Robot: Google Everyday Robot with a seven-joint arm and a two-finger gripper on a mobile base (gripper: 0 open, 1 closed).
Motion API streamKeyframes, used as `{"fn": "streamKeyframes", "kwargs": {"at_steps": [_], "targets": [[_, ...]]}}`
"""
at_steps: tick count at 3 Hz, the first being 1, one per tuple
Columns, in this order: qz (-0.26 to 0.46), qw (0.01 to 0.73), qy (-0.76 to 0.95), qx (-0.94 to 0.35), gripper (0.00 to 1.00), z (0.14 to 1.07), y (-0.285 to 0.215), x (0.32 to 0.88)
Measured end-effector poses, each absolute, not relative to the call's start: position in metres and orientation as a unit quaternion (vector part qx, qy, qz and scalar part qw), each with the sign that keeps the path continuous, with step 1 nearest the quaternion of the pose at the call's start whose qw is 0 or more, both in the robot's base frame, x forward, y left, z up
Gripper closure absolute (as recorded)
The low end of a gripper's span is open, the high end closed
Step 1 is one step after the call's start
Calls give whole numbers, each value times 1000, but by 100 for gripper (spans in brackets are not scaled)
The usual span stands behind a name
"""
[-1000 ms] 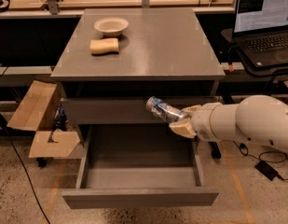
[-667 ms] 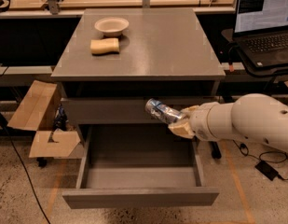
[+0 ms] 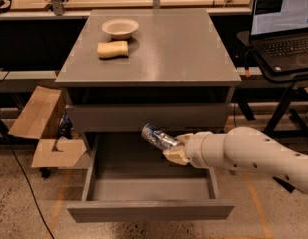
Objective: Place redbull can into middle drawer
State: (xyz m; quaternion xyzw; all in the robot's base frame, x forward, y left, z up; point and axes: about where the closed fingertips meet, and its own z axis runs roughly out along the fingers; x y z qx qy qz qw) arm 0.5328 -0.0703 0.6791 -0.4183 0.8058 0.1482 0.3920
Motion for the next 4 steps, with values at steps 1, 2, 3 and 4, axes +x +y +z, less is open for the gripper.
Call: {"fn": "streamKeyframes", "kwargs": {"at_steps": [1,2,3,4], "targets": [[174,396,800,-415,100,631,-45,539],[189,391,802,-410,100,583,-25,545],[206,383,813,-387,100,536,-11,552],[230,374,823,-362,100,514,-2,565]]}}
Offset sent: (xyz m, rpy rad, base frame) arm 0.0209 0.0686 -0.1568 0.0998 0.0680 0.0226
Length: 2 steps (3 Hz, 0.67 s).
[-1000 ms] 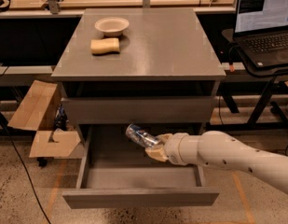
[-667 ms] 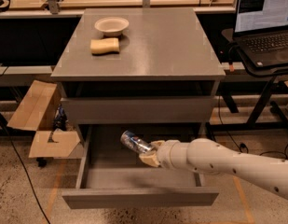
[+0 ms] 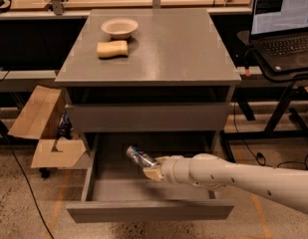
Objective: Place redbull can into middle drawer
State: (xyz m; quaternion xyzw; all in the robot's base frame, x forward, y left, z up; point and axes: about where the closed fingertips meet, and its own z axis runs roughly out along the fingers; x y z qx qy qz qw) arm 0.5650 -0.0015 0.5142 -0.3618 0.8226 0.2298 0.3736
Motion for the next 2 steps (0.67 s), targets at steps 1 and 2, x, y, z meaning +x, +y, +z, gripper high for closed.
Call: {"fn": "streamKeyframes", "kwargs": {"at_steps": [1,2], "targets": [[232,373,823,-360,100,512,-1,567],[244,364,831,-342,100,494,-3,570]]}}
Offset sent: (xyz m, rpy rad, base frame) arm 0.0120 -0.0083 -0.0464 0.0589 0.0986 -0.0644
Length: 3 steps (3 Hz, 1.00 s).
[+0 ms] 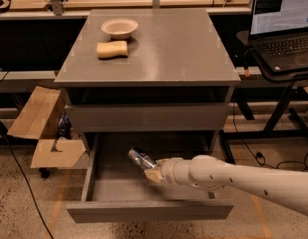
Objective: Place redbull can into middle drawer
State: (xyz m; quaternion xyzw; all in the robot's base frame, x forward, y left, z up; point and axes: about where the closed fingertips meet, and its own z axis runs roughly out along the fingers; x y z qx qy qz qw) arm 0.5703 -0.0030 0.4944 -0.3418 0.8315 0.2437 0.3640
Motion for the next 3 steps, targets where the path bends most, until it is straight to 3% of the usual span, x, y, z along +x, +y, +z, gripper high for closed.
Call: {"fn": "streamKeyframes", "kwargs": {"at_steps": [3], "targets": [[266,321,839,-350,100,412,-46,603]]}}
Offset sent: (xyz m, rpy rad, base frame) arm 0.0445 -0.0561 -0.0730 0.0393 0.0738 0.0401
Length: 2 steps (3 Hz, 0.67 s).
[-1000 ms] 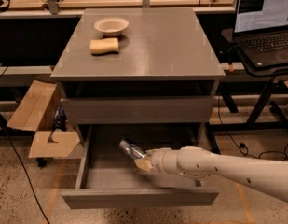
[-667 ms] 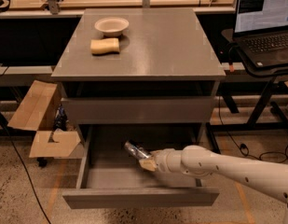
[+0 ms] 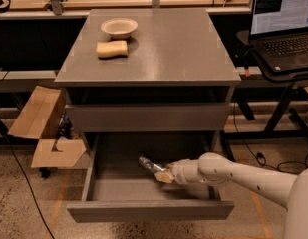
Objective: Place redbull can into middle drawer
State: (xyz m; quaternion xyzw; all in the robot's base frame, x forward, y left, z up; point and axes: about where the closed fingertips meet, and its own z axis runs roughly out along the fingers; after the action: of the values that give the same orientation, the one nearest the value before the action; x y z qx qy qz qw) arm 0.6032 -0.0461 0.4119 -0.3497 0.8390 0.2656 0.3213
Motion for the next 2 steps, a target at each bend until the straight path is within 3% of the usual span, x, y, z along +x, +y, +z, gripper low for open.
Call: {"fn": "streamKeyframes", "kwargs": {"at_steps": [2], "targets": [[260,272,846,-378,53,367,-54,588]]}}
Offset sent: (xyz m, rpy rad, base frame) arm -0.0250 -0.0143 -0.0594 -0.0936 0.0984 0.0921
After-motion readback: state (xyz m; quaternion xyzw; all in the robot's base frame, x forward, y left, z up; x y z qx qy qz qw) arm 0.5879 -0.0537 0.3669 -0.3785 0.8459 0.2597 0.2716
